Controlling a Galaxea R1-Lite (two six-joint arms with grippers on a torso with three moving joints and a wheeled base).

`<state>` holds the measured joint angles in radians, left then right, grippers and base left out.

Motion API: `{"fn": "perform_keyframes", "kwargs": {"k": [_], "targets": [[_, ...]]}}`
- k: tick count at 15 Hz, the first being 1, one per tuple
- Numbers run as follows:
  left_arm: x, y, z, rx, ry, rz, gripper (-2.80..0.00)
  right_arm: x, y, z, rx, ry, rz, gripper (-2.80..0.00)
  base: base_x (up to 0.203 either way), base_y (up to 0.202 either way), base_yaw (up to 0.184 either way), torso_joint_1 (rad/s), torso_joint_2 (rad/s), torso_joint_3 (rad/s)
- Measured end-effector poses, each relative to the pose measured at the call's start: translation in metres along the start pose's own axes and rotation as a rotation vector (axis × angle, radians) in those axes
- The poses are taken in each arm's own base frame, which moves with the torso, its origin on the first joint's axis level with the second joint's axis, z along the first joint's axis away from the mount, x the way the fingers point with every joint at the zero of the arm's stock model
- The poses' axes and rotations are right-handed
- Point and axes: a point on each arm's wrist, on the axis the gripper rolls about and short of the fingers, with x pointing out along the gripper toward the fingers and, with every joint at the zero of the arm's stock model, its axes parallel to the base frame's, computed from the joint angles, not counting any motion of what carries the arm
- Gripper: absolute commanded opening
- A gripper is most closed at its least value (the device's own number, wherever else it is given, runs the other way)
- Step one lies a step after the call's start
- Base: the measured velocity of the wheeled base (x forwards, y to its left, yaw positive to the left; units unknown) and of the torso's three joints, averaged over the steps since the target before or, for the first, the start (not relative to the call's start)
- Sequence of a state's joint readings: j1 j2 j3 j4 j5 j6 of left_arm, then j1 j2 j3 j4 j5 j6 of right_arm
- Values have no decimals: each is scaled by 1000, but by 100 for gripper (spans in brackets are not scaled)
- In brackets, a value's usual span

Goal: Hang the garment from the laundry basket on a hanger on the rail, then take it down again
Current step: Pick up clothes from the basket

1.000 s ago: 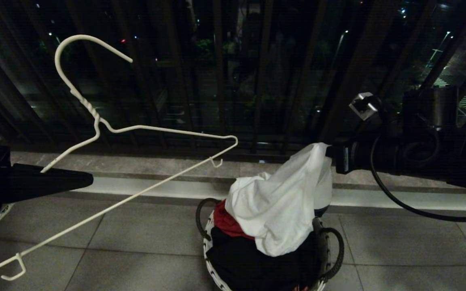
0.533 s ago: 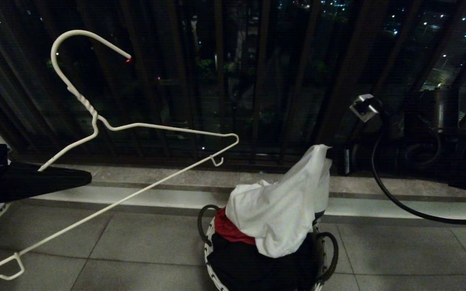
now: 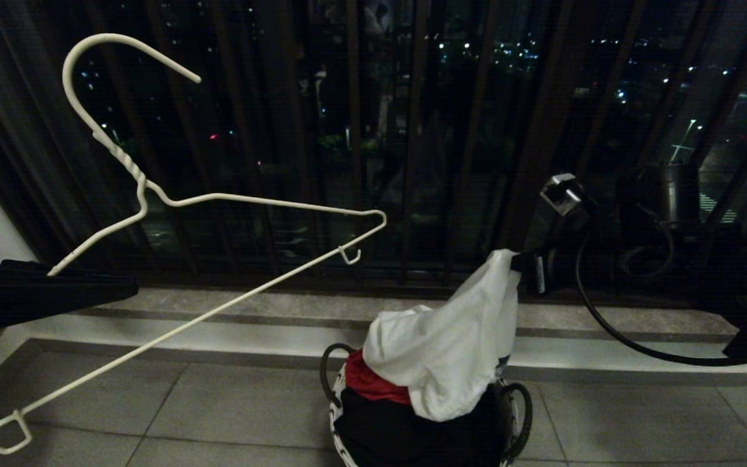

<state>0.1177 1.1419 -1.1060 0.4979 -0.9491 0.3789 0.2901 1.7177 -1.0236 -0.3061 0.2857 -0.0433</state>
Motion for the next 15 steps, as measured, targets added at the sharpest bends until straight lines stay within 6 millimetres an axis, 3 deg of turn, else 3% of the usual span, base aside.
{"fn": "perform_keyframes", "kwargs": {"k": [6, 15], "targets": [[0, 1, 0, -2, 1, 0, -280, 12, 0, -7, 6, 31, 3, -280, 0, 0, 0, 2, 2, 201], [1, 1, -2, 2, 5, -1, -280, 18, 5, -3, 50, 29, 14, -280, 0, 0, 0, 3, -2, 37]]}}
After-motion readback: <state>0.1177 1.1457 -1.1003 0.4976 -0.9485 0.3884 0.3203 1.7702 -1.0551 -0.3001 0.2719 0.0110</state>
